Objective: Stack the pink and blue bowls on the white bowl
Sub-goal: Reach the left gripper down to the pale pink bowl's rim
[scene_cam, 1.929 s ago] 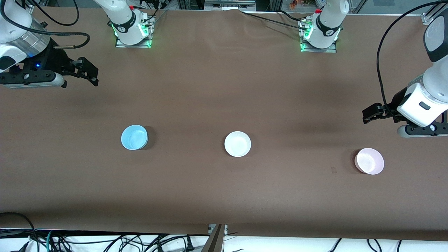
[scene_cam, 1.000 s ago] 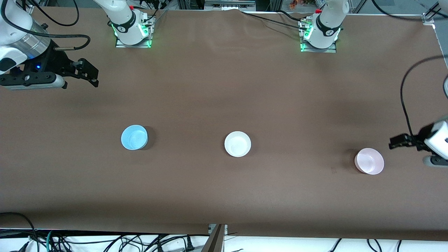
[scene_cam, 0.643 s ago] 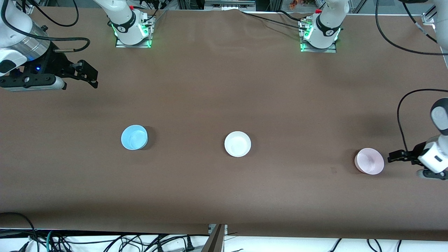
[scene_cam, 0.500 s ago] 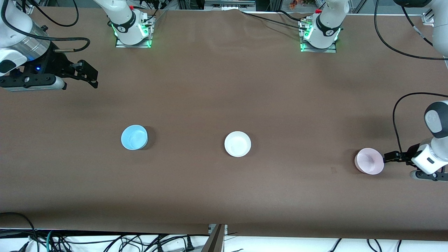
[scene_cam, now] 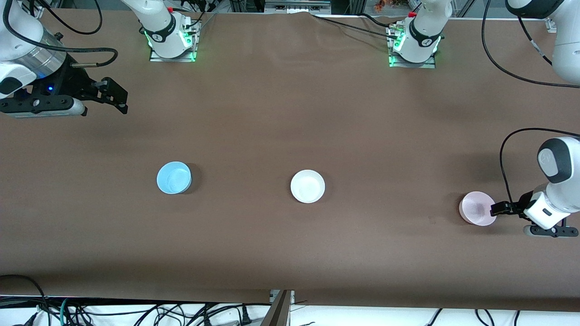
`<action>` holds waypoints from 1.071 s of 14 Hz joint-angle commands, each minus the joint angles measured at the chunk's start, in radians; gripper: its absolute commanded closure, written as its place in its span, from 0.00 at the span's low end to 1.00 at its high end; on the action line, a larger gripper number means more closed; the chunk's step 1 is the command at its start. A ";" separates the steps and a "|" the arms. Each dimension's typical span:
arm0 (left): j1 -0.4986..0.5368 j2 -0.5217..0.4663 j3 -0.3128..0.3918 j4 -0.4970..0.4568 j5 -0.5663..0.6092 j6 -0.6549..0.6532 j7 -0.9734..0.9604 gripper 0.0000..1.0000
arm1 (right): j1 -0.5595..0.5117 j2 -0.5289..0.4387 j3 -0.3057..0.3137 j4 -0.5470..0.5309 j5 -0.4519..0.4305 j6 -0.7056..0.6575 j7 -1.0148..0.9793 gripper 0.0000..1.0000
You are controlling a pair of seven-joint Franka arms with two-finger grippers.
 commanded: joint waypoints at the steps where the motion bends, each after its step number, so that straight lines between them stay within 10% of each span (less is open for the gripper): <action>1: -0.006 0.017 0.006 0.007 0.032 0.025 -0.018 0.04 | -0.002 0.003 0.002 0.011 0.000 0.005 0.002 0.00; 15: 0.001 0.037 0.016 -0.059 0.081 0.069 -0.023 0.11 | -0.007 0.015 0.000 0.011 -0.014 0.005 0.000 0.00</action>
